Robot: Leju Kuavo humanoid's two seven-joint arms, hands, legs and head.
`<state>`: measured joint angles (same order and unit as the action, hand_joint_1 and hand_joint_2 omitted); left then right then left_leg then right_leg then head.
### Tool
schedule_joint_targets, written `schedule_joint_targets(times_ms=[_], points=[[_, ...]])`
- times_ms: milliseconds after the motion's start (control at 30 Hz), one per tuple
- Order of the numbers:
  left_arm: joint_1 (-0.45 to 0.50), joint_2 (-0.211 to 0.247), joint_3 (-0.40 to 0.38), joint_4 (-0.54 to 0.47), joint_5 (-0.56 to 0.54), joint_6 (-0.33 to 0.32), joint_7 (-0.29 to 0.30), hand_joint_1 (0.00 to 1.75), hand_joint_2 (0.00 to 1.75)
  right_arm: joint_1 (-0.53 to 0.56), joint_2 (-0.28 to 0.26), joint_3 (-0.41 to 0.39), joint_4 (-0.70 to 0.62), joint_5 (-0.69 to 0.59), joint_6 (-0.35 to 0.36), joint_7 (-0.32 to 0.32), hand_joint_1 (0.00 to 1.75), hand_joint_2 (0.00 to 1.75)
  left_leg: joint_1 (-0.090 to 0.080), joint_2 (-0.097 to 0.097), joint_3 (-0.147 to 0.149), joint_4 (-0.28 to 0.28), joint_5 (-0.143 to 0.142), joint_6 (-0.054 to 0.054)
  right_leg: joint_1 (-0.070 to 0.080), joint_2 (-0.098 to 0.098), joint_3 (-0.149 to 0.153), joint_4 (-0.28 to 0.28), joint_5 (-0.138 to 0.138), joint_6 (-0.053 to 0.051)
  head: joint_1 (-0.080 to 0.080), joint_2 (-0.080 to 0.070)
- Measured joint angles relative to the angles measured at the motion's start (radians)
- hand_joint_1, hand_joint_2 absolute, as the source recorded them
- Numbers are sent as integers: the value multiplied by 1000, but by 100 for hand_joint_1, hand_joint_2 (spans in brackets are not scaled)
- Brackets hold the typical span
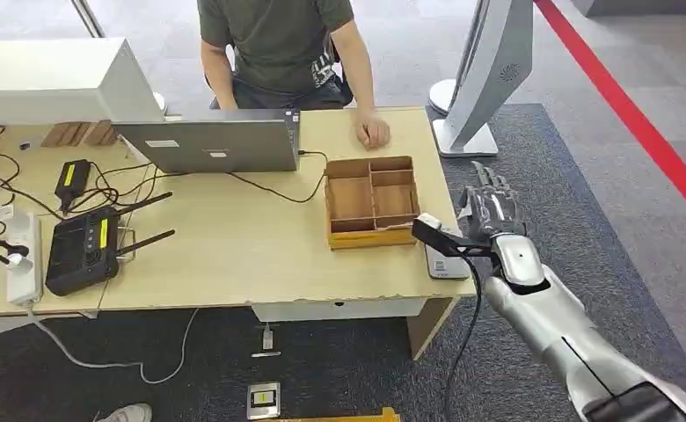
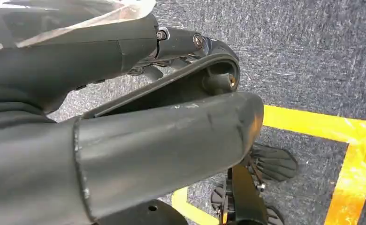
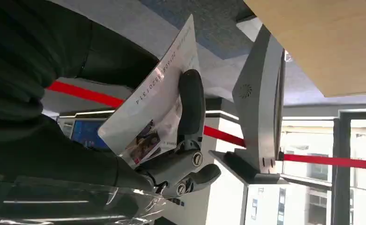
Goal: Pass the card to the sensor for recognition and then transmit it.
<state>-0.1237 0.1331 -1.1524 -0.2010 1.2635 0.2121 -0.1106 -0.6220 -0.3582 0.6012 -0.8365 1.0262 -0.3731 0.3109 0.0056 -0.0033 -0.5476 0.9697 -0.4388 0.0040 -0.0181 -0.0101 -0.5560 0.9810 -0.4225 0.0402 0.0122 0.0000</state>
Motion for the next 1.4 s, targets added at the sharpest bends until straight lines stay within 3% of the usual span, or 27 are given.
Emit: schedule_joint_targets(times_ms=[633, 1400], points=[[0, 16, 2, 0, -18, 3, 1, 0, 0, 36, 27, -17, 125, -30, -29, -30, 175, 175, 0, 0, 0, 0, 0, 0, 0, 0, 0, 0, 0, 0, 0, 0], [0, 18, 2, 0, -23, 1, 2, 0, 0, 69, 56, -35, 164, -19, -37, -42, 175, 175, 0, 1, 3, 0, 0, 0, 1, 1, 2, 0, 0, -1, 0, 0]])
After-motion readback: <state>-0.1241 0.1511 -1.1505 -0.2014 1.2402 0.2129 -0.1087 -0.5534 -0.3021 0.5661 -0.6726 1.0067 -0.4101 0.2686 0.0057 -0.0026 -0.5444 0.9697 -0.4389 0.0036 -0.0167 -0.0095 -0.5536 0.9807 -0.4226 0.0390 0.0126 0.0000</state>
